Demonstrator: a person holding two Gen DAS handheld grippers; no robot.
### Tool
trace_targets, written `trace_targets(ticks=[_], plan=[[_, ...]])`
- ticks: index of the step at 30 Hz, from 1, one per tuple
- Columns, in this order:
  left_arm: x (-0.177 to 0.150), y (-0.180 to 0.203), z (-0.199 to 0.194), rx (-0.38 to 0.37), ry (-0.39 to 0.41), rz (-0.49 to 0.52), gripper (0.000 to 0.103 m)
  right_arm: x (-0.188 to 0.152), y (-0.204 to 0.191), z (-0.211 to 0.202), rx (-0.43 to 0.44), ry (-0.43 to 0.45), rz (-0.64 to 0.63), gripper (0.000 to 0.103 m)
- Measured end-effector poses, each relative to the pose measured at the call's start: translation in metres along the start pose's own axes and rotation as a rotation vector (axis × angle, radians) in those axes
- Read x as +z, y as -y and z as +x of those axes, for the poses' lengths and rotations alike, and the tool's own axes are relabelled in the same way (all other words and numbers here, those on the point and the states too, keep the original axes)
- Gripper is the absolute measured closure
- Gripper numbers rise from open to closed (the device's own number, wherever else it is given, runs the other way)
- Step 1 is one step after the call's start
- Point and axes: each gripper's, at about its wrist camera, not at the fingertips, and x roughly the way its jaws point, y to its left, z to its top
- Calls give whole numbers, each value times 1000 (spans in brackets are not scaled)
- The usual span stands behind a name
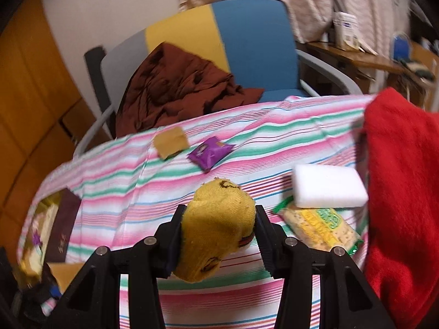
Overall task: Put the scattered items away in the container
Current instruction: 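Lift the yellow sock and tan sponge and carry them toward the gold tray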
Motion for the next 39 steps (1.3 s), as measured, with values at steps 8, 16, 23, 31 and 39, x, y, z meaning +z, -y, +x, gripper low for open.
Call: trace_targets(ticks=[8,16,23,31,39], plan=[[0,-26,-39,26,57,-35,50,-14,-53,5,96,-60,-43,53],[-7,-60,-79,80,117,-94,50,-29,-142,0,258,-108,-130,53],[-10,-105,-126,195,202,-138,50,-48,-212,7,395,-148,-144,53],[-14,-178,-160,319,239,-276,50,-72,-292,7,505,-187,-248,53],[-8,-218,-146,387,160,-337,49,-92,-344,16,514,-221,-364,52]])
